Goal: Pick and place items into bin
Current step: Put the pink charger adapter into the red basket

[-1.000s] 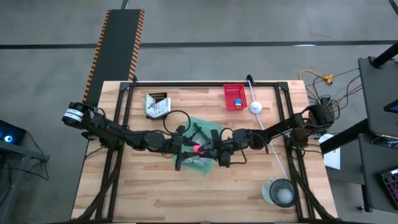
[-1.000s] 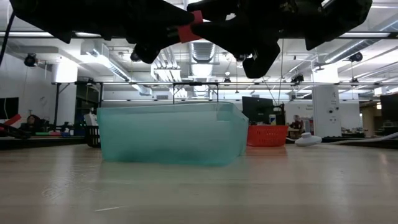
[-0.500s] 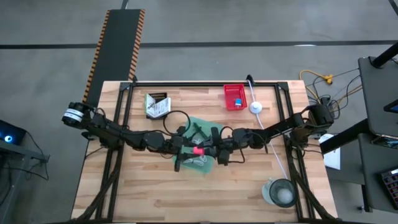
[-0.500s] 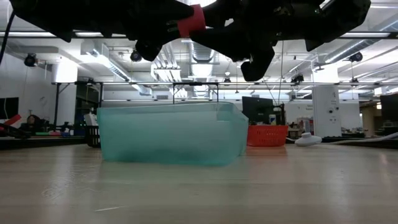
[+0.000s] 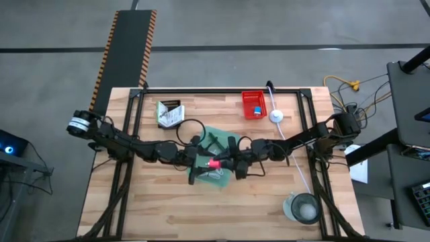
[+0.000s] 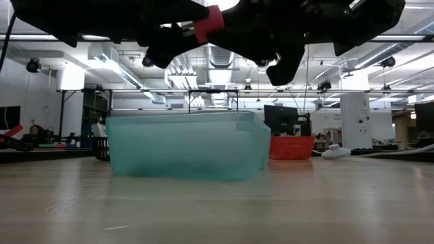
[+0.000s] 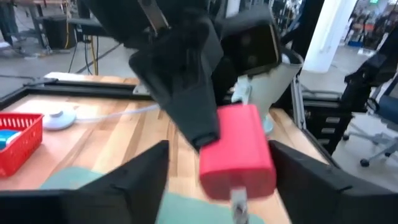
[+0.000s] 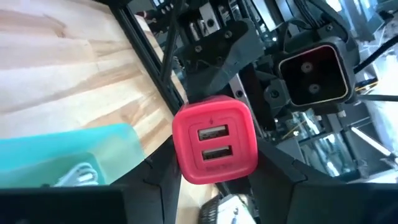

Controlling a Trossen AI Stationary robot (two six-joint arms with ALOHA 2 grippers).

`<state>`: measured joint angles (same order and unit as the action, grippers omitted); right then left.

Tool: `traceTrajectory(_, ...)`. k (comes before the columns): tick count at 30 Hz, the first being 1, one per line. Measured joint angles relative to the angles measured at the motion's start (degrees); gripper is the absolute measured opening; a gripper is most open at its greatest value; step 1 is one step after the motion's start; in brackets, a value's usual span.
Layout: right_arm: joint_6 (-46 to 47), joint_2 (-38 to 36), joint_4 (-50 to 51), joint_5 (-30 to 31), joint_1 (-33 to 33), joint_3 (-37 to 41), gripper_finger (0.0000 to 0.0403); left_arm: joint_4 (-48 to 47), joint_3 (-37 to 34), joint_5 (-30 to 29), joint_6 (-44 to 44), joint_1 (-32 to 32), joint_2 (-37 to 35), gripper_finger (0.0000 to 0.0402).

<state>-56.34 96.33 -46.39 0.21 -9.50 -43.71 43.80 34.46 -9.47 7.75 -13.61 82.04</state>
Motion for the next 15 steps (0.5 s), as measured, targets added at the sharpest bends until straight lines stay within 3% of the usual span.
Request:
traceTrajectory(6,5.08,-0.36,0.95,-0.2,0.02,0.01,0.0136,-7.04,-0.2,0.46,0.66,-0.06,-3.26,0.0319)
traceTrajectory(9,7.52,-0.69,2.86,0.18,0.13,0.01,0.0136,-13.9,-0.2,0.5,0.72,-0.24,-7.26,0.0328)
traceTrajectory(15,13.55,-2.45,8.09,6.54,0.13,0.3,0.0136,-28.03,-1.72,0.58,0.79,-0.26,-16.26,0.033)
